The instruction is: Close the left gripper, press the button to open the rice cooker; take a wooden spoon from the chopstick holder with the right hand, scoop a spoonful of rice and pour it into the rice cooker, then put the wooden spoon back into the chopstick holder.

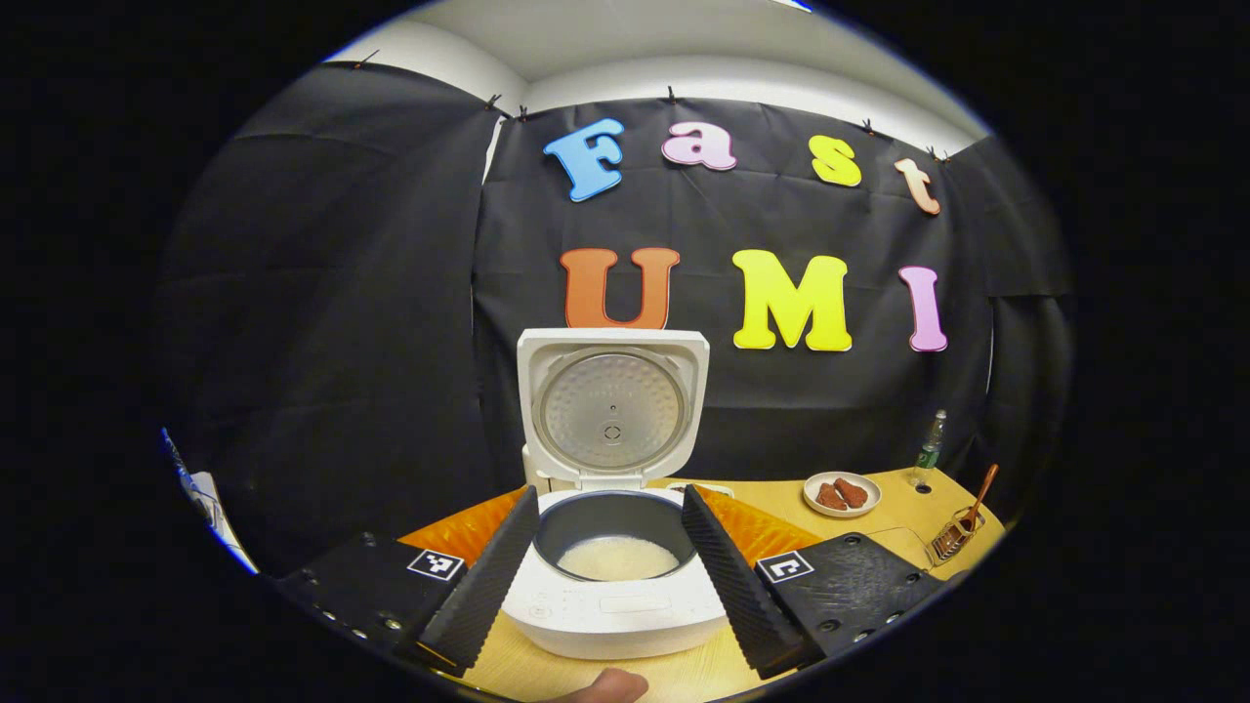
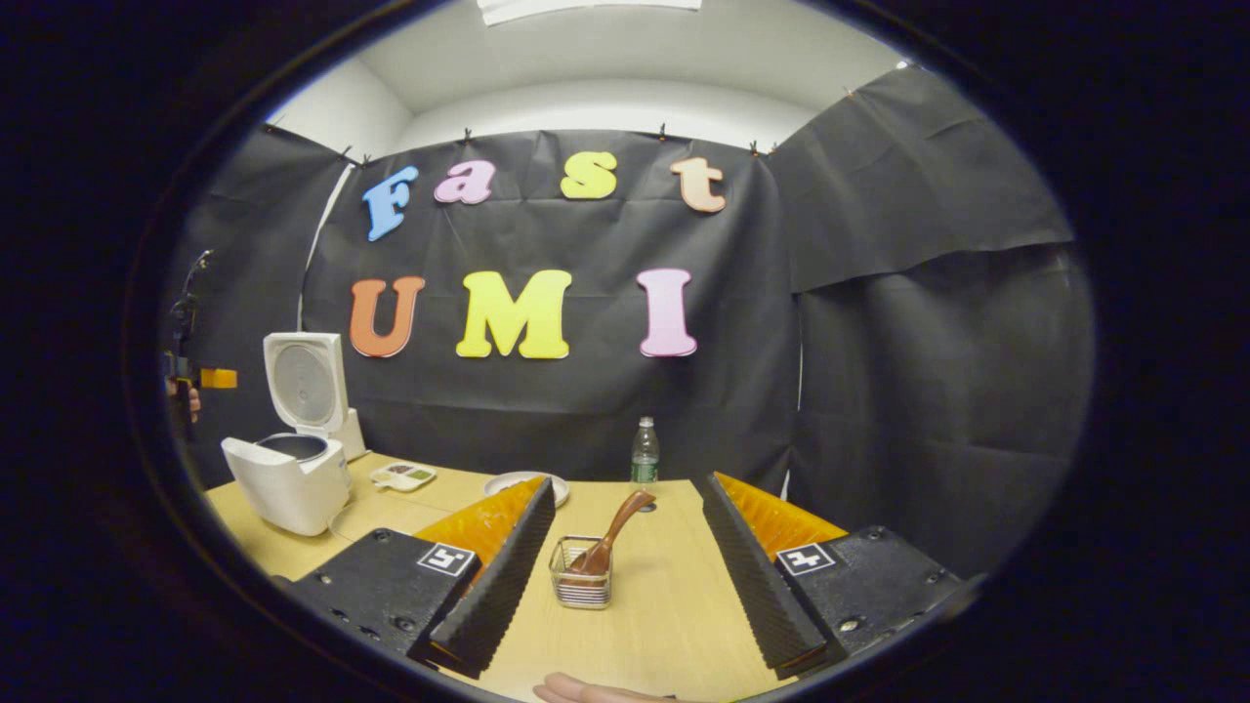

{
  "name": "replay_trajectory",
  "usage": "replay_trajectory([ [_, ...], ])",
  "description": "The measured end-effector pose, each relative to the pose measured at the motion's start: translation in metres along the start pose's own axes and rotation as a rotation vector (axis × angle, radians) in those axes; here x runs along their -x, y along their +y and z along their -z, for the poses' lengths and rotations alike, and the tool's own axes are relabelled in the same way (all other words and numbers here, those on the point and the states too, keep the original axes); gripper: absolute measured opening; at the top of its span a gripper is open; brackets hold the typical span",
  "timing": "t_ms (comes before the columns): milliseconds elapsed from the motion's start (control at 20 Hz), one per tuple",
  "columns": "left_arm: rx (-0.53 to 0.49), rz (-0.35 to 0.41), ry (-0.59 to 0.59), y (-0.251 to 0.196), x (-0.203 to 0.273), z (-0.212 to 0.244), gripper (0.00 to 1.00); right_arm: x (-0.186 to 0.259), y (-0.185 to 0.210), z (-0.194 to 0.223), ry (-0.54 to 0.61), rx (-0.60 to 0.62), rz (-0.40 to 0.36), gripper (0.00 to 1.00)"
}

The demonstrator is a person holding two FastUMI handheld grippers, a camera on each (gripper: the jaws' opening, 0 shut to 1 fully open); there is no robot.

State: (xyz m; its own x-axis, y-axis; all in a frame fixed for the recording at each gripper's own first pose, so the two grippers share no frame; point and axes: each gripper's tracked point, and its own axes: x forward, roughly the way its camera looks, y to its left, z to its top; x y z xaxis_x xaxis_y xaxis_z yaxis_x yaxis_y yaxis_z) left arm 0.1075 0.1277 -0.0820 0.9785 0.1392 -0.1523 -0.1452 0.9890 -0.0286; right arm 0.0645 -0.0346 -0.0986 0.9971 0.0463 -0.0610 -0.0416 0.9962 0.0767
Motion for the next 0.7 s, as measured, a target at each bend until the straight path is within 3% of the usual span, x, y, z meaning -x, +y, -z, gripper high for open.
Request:
replay_trajectory([
  [250,-0.01,0.067,-0.012,-0.022,0.049,0.019,0.93,-0.047,-0.003,0.03,0.026,-0.077,0.014,0.96],
  [550,-0.03,0.137,-0.055,-0.052,0.095,0.039,0.93,-0.116,0.001,0.081,0.136,-0.138,-0.013,0.98],
  [700,-0.065,0.128,-0.083,-0.059,0.11,0.05,0.93,-0.152,0.006,0.097,0.152,-0.158,-0.032,0.97],
])
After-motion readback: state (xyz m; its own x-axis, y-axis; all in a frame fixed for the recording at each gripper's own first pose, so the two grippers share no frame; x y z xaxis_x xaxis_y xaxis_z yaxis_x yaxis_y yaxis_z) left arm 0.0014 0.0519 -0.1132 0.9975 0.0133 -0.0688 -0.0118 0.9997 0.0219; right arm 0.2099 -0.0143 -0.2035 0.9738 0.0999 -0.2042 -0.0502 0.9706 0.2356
